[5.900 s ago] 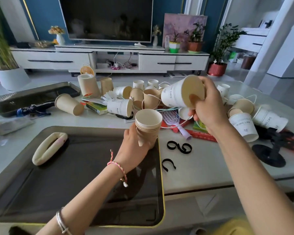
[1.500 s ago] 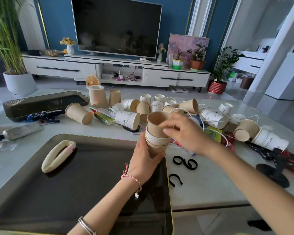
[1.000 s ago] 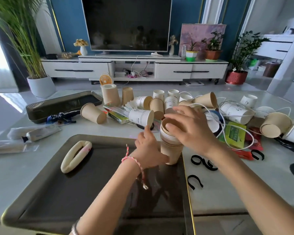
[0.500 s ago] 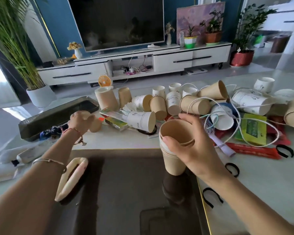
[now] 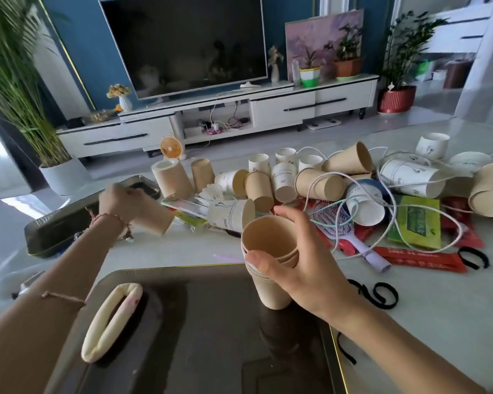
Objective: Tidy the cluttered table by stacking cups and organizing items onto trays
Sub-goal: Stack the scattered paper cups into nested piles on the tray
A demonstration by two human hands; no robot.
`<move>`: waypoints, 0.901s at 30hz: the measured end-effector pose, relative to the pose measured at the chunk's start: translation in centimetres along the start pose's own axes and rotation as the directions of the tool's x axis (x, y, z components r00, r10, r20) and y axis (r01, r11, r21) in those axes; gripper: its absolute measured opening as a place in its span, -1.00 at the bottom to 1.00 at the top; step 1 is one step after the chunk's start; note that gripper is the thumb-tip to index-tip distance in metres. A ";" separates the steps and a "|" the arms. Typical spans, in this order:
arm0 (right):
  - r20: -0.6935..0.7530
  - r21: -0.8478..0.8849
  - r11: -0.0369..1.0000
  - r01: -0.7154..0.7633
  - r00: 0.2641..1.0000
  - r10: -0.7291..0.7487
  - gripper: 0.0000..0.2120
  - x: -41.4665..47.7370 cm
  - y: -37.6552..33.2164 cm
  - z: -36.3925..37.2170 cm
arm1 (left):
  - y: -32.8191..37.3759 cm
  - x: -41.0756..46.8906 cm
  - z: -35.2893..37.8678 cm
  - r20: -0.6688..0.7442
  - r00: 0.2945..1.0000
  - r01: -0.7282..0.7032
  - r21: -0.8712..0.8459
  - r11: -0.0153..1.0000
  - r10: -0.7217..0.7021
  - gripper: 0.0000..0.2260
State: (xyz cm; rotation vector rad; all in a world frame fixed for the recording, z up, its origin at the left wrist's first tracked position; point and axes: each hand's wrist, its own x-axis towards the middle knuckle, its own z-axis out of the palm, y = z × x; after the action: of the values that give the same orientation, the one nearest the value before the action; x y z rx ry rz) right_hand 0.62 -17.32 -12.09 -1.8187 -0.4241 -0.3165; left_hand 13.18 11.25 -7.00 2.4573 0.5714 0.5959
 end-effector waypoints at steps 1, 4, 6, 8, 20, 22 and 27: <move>0.007 0.006 1.000 -0.003 1.000 0.003 -0.22 -0.1 0.0 0.0 | 2.0 -1.5 -1.2 -0.058 0.994 -0.095 -0.027 0.995 0.093 -0.74; 0.010 0.028 0.999 -0.015 1.000 0.015 -0.18 0.0 0.0 0.0 | 7.4 -8.1 -4.4 -0.222 0.880 -0.462 -0.197 0.865 0.419 -0.88; 0.002 0.049 0.999 -0.010 1.000 0.010 -0.18 0.0 -0.1 -0.1 | 9.7 -13.7 -5.7 -0.235 0.769 -0.638 -0.323 0.699 0.594 -0.95; 0.018 0.071 0.997 0.013 1.000 -0.014 -0.23 0.0 -0.2 -0.4 | 10.4 -18.0 -5.3 -0.194 0.720 -0.678 -0.403 0.615 0.667 -0.97; 0.065 -0.059 0.995 -0.081 0.994 0.085 -0.10 -0.4 -0.9 -3.3 | 9.9 -22.2 0.0 0.108 0.497 -0.832 -0.224 0.508 0.861 -0.81; 0.153 -0.136 0.985 -0.104 0.980 0.125 -0.07 0.0 -0.9 -4.0 | 9.5 -22.5 1.1 0.089 0.492 -0.842 -0.204 0.499 0.866 -0.81; 0.325 -0.225 0.929 -0.295 0.875 0.357 -0.19 1.5 0.2 -9.1 | 8.7 -22.7 2.4 0.011 0.512 -0.853 -0.115 0.510 0.859 -0.77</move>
State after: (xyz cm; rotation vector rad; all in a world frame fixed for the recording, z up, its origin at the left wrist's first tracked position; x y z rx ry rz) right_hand 2.07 -25.94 -9.05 -2.0840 -0.3386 0.2324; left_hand -1.69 -7.82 -10.24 2.5229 -0.8067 0.8654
